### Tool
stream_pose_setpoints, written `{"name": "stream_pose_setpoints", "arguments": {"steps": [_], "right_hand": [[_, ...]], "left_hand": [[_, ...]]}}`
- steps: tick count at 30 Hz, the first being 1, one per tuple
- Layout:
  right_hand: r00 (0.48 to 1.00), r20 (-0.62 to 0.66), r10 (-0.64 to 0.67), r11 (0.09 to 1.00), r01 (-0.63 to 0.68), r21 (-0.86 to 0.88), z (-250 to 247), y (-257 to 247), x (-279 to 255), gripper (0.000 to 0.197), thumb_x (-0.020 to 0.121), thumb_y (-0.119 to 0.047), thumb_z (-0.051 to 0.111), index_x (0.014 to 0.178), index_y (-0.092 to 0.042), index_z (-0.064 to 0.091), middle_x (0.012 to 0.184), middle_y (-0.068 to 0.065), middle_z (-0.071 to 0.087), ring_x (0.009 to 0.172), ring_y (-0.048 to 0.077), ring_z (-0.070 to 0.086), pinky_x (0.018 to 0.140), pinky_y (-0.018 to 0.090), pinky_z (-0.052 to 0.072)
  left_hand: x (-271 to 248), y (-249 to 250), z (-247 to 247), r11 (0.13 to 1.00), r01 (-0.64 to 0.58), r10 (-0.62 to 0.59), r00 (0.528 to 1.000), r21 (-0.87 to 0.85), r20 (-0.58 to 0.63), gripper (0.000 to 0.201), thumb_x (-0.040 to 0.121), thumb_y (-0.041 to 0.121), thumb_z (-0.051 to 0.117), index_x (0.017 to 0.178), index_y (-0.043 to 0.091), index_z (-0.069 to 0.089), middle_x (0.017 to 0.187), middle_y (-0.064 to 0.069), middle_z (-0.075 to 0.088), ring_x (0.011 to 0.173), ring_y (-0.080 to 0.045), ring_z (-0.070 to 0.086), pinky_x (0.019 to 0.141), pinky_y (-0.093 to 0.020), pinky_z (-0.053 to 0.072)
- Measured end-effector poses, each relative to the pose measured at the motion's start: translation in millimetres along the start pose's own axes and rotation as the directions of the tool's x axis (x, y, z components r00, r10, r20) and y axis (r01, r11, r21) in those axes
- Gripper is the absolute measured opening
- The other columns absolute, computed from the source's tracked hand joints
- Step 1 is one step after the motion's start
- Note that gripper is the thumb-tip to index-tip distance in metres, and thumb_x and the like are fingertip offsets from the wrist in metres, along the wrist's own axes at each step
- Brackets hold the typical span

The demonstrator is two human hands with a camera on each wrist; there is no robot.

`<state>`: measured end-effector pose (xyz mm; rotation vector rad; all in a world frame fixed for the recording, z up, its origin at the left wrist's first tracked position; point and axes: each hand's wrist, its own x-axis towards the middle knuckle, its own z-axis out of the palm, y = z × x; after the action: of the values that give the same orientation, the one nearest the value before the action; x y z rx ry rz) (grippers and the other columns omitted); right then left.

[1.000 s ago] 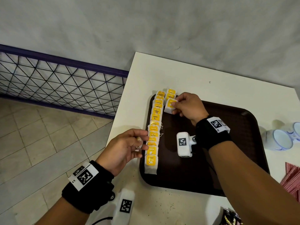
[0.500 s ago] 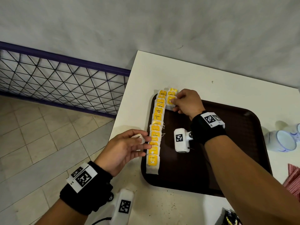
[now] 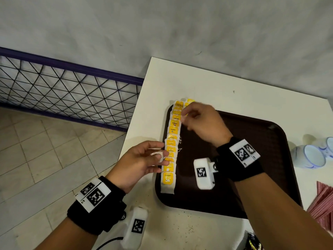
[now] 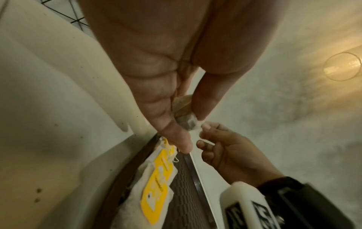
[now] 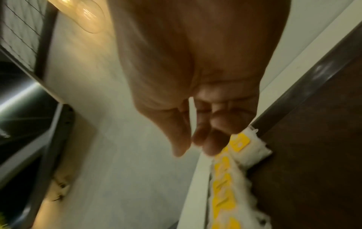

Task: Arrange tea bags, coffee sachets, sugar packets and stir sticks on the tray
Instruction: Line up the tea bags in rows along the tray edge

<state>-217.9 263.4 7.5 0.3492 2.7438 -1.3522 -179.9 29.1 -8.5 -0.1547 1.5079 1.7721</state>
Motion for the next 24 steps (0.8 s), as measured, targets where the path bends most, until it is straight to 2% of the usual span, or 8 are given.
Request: {"name": "stream_pose_setpoints", "arguments": {"steps": [2,4,7,9,12,15,19,24], "right_hand": [[0.967,0.236,-0.091,0.995,0.082,0.049,6,-13,-25,0.009,0.087,-0.013,0.074,0.094,-0.018,0.073,0.084,0.005,0.069,0.075,0.026,0.067,0.074,0.036,0.053],[0.916,0.367,-0.164,0.985,0.128,0.119,10,-21,-43,0.012,0.086,-0.009,0.074,0.097,-0.014,0.074,0.091,0.005,0.071,0.08,0.018,0.067,0.079,0.034,0.054],[0.88,0.422,-0.216,0.975,0.168,0.147,13,-24,-53,0.014,0.085,-0.008,0.076,0.098,-0.013,0.075,0.094,0.003,0.071,0.084,0.013,0.066,0.082,0.039,0.056],[0.869,0.449,-0.208,0.977,0.167,0.131,14,-25,-57,0.017,0.085,-0.006,0.075,0.1,-0.014,0.074,0.094,0.002,0.07,0.082,0.006,0.065,0.084,0.041,0.055],[0.837,0.508,-0.202,0.979,0.187,0.081,12,-26,-59,0.032,0.085,-0.004,0.073,0.113,-0.021,0.072,0.099,0.003,0.063,0.079,0.0,0.058,0.083,0.028,0.054],[0.806,0.568,-0.163,0.978,0.208,-0.013,10,-26,-58,0.04,0.085,-0.006,0.074,0.118,-0.028,0.07,0.105,0.002,0.052,0.074,0.002,0.051,0.075,0.016,0.047],[0.855,0.492,-0.166,0.98,0.2,-0.016,9,-25,-58,0.018,0.08,-0.009,0.08,0.094,-0.017,0.072,0.103,0.002,0.054,0.078,0.012,0.057,0.075,0.024,0.051],[0.924,0.367,-0.109,0.992,0.079,0.095,3,-21,-53,0.008,0.085,-0.006,0.075,0.086,-0.009,0.068,0.073,-0.004,0.068,0.06,0.012,0.065,0.061,0.021,0.05]], "left_hand": [[2,0,4,0.999,-0.025,0.024,1.0,0.038,0.015,0.032,0.095,-0.005,0.059,0.122,0.012,0.062,0.112,-0.012,0.076,0.09,-0.024,0.075,0.071,-0.028,0.058],[3,-1,6,0.995,-0.058,0.056,0.998,0.083,0.033,0.038,0.093,-0.008,0.061,0.124,0.013,0.058,0.11,-0.015,0.075,0.086,-0.021,0.075,0.068,-0.029,0.057],[4,-1,9,0.981,-0.103,0.093,0.993,0.165,0.069,0.045,0.088,-0.007,0.067,0.126,0.015,0.055,0.104,-0.016,0.074,0.079,-0.016,0.074,0.063,-0.027,0.056],[4,-1,11,0.97,-0.119,0.104,0.991,0.21,0.083,0.047,0.089,-0.011,0.064,0.126,0.016,0.055,0.102,-0.008,0.075,0.077,-0.014,0.073,0.061,-0.026,0.053],[5,-1,12,0.955,-0.14,0.123,0.989,0.261,0.083,0.044,0.089,-0.012,0.063,0.122,0.016,0.056,0.096,0.005,0.074,0.075,-0.012,0.072,0.059,-0.027,0.051],[6,2,13,0.958,-0.136,0.119,0.989,0.251,0.084,0.046,0.088,-0.014,0.062,0.124,0.015,0.055,0.092,0.0,0.073,0.072,-0.013,0.07,0.056,-0.026,0.05],[7,3,15,0.969,-0.101,0.088,0.994,0.225,0.069,0.045,0.091,-0.007,0.063,0.127,0.018,0.056,0.094,-0.009,0.075,0.073,-0.017,0.07,0.056,-0.026,0.049],[8,2,14,0.978,-0.081,0.073,0.996,0.191,0.052,0.036,0.092,-0.01,0.052,0.12,0.009,0.065,0.103,-0.021,0.073,0.079,-0.027,0.07,0.058,-0.029,0.048]]}}
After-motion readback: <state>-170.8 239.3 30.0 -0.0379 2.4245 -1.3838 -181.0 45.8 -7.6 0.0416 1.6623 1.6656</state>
